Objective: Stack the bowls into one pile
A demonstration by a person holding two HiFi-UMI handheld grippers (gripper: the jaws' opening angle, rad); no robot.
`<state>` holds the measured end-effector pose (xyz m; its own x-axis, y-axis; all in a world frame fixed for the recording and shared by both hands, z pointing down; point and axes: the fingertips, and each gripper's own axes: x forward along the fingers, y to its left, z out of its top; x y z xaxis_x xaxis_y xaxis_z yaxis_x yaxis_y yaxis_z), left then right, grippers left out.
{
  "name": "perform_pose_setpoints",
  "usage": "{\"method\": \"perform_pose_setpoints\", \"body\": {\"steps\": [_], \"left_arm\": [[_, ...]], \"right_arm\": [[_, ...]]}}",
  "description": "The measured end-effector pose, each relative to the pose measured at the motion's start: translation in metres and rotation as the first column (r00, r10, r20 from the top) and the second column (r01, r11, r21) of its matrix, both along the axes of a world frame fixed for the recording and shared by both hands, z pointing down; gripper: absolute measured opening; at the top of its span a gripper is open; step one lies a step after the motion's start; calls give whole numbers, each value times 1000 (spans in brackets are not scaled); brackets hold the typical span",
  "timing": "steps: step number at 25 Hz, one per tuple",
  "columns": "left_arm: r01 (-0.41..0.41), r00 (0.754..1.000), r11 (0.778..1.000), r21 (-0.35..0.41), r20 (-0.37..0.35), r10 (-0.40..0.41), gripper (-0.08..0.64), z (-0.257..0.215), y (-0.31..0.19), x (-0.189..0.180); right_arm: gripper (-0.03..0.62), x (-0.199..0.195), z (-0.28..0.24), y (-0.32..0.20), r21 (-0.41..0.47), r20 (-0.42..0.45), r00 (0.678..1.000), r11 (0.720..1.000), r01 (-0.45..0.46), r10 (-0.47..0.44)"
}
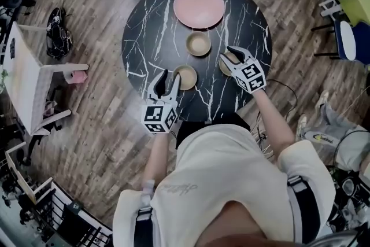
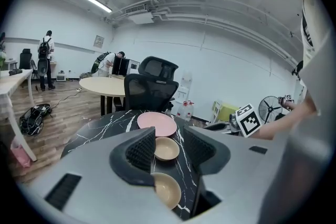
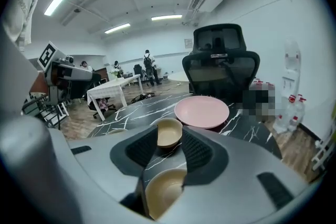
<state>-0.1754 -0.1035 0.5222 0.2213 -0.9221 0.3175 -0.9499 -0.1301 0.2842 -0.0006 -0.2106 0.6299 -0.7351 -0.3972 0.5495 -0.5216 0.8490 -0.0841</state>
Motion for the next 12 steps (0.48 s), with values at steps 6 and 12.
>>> {"method": "perform_pose_setpoints", "body": {"steps": [6,12], "left_arm": [[-11,1000,1000,-15,15,12,181,14,0,-10],[-24,1000,999,-33,16,25,181,25,-2,-14]], "right_arm": [[147,-25,35,-21,-114,-32,999,993,-19,16],[156,-41,61,-37,-194,-87,996,980,-41,25]]}}
